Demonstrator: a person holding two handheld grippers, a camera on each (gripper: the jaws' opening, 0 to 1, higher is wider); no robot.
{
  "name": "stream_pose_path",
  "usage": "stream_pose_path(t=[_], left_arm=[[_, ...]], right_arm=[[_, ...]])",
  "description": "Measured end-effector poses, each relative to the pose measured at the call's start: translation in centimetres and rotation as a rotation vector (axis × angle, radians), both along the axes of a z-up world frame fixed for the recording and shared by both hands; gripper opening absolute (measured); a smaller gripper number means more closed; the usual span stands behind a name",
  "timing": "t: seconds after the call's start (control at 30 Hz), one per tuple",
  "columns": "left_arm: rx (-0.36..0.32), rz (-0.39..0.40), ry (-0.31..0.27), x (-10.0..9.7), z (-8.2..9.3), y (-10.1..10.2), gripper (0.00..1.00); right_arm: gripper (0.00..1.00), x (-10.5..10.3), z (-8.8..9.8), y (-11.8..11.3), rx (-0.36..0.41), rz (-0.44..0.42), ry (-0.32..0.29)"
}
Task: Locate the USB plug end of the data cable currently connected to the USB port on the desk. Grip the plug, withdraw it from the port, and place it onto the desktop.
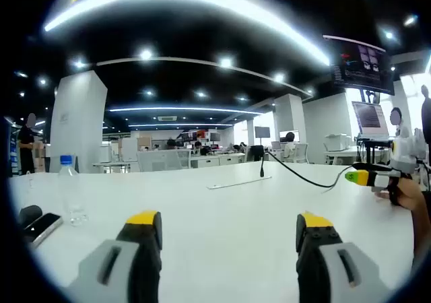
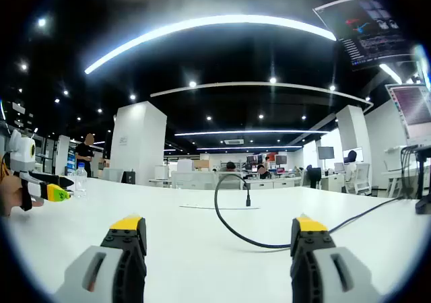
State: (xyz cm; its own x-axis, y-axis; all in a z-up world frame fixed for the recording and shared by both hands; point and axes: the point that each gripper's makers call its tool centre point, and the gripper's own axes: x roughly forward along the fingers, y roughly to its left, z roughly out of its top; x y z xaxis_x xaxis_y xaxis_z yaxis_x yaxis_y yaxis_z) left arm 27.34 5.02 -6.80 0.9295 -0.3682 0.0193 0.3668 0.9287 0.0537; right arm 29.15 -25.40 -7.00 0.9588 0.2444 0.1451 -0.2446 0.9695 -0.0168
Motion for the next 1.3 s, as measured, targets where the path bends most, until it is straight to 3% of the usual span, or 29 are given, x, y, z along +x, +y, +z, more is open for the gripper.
stream_pose_path(t=[0.53,1.3], left_arm=[[-0.011,0.017,-0.005,0.5,0.0,1.2,0.8],[-0.011,0.009,0.008,0.1,-0.6,0.8,0.77]], right_arm=[[0.87,0.4,-0.3,0.5,0.014,0.002,0.007],[0.86,-0.1,-0.5,0.0,0.005,-0.012,0.002]])
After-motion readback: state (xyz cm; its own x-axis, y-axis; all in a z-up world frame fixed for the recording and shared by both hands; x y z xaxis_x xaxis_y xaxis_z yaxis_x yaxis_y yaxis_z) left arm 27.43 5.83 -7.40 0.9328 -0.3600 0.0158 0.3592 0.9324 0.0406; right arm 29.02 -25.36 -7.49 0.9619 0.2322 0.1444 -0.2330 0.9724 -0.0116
